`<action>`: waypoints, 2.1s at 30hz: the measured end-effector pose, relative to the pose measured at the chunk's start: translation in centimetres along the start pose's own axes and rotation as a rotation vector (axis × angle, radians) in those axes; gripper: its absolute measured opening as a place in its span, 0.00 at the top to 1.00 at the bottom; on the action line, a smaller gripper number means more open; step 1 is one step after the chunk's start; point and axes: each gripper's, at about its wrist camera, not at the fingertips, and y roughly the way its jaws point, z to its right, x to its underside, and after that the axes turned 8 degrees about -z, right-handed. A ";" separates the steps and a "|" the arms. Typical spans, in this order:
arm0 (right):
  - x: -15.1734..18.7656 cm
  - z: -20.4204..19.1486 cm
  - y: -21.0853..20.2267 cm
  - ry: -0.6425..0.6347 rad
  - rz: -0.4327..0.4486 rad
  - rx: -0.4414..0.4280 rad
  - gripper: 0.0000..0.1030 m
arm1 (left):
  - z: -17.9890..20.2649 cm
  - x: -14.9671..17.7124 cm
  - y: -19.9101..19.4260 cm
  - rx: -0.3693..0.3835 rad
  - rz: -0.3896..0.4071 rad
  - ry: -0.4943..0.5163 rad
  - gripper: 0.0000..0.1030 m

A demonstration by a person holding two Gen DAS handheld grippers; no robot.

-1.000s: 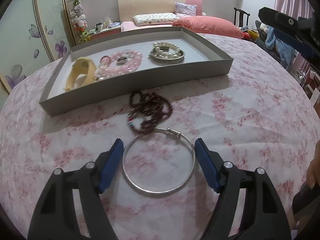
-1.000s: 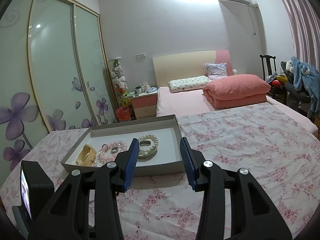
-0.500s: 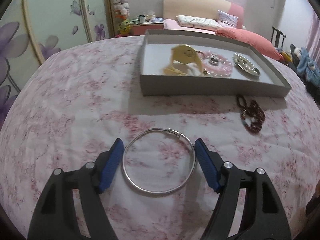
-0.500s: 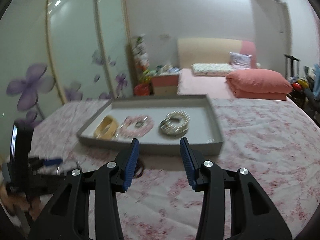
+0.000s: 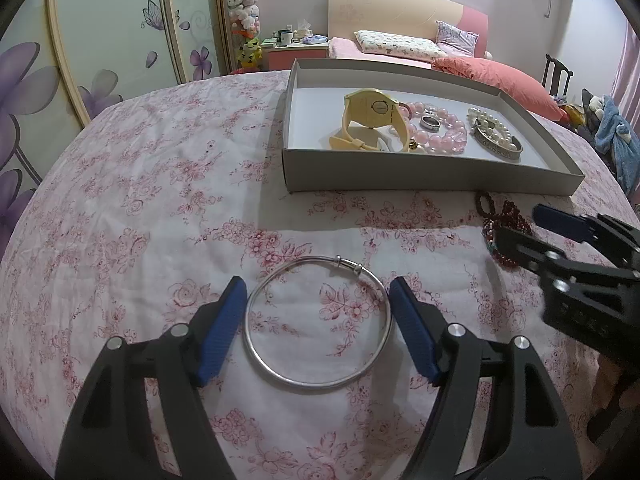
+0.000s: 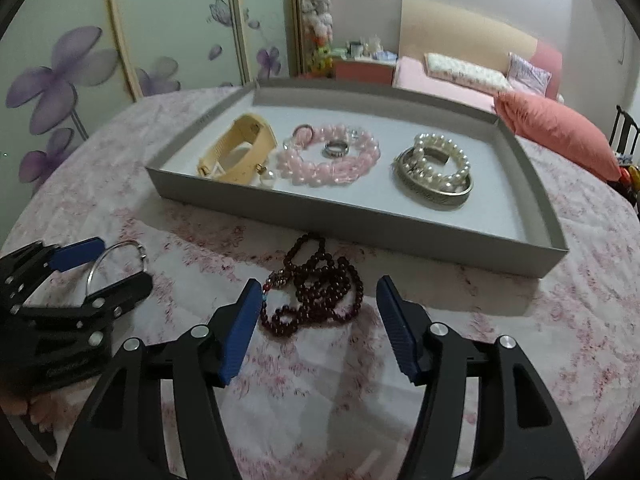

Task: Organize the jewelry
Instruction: 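Grasp the silver bangle with the left gripper while the right gripper grasps the dark red beaded necklace, then carry the bangle and beaded necklace in both grippers over the tray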

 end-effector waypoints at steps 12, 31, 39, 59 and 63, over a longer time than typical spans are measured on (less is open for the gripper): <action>0.6 1.4 -0.3 0.046 -0.002 0.013 0.88 | -0.1 0.0 0.1 0.000 0.000 -0.001 0.31; 6.0 6.0 -7.5 0.231 0.183 0.001 0.91 | -0.2 -0.2 -0.1 0.011 0.008 -0.020 0.31; 5.3 5.5 -10.4 0.211 0.330 0.020 0.91 | -0.3 0.3 -2.3 0.020 0.112 -0.049 0.31; 6.0 3.5 -13.4 0.174 0.549 0.073 0.91 | 3.8 1.3 -8.2 -0.119 0.448 0.056 0.31; 6.3 3.1 -14.1 0.171 0.600 0.091 0.91 | 4.3 1.6 -9.2 -0.131 0.504 0.064 0.31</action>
